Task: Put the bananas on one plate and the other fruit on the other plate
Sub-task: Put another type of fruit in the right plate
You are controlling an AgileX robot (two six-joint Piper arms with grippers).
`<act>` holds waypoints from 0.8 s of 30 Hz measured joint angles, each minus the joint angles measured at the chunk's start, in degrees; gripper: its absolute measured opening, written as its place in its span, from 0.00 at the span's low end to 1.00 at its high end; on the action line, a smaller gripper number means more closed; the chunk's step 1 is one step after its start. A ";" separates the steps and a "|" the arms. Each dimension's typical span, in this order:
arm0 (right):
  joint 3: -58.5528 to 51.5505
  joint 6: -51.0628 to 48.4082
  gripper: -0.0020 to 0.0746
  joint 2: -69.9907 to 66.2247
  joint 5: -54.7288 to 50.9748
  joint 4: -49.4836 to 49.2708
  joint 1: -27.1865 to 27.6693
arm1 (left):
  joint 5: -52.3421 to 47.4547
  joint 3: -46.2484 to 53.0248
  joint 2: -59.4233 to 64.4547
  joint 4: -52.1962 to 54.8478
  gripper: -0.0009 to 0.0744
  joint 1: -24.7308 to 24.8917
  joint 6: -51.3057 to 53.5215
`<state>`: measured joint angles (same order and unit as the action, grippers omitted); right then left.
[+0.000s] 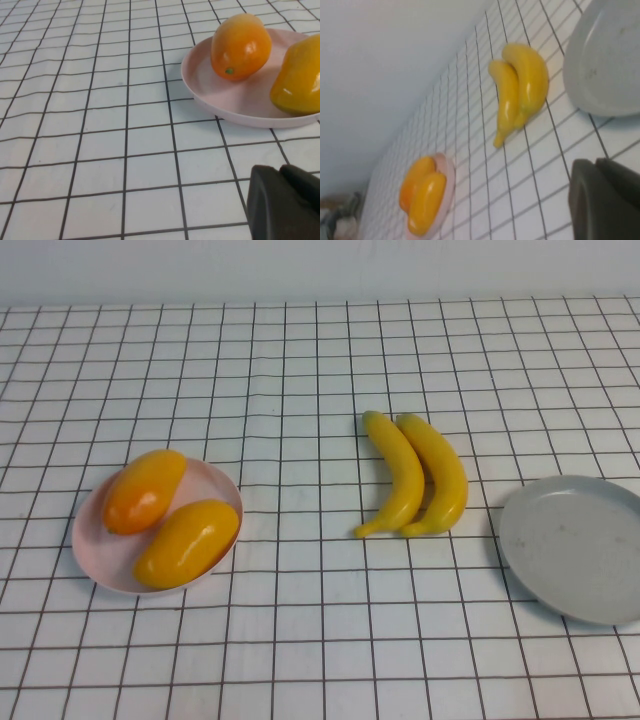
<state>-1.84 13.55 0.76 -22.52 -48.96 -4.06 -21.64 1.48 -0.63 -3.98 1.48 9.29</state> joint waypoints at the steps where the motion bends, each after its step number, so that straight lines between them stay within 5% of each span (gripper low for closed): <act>1: 0.00 -1.91 0.01 0.00 -1.98 0.11 0.00 | 0.00 0.00 0.00 0.00 0.01 0.00 0.00; 11: 13.40 -6.95 0.01 -6.24 -13.98 11.53 0.00 | 0.00 0.00 0.00 0.00 0.01 0.00 0.00; 16: 28.68 -12.47 0.01 -23.65 -26.78 25.68 0.00 | 0.00 0.00 0.00 0.00 0.01 0.00 0.00; 24: 44.84 -24.81 0.01 -50.25 -36.50 29.21 -1.05 | 0.00 0.00 0.00 0.00 0.01 0.00 0.00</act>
<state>43.01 -11.26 -49.49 -59.01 -19.75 -5.11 -21.64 1.48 -0.63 -3.98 1.48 9.29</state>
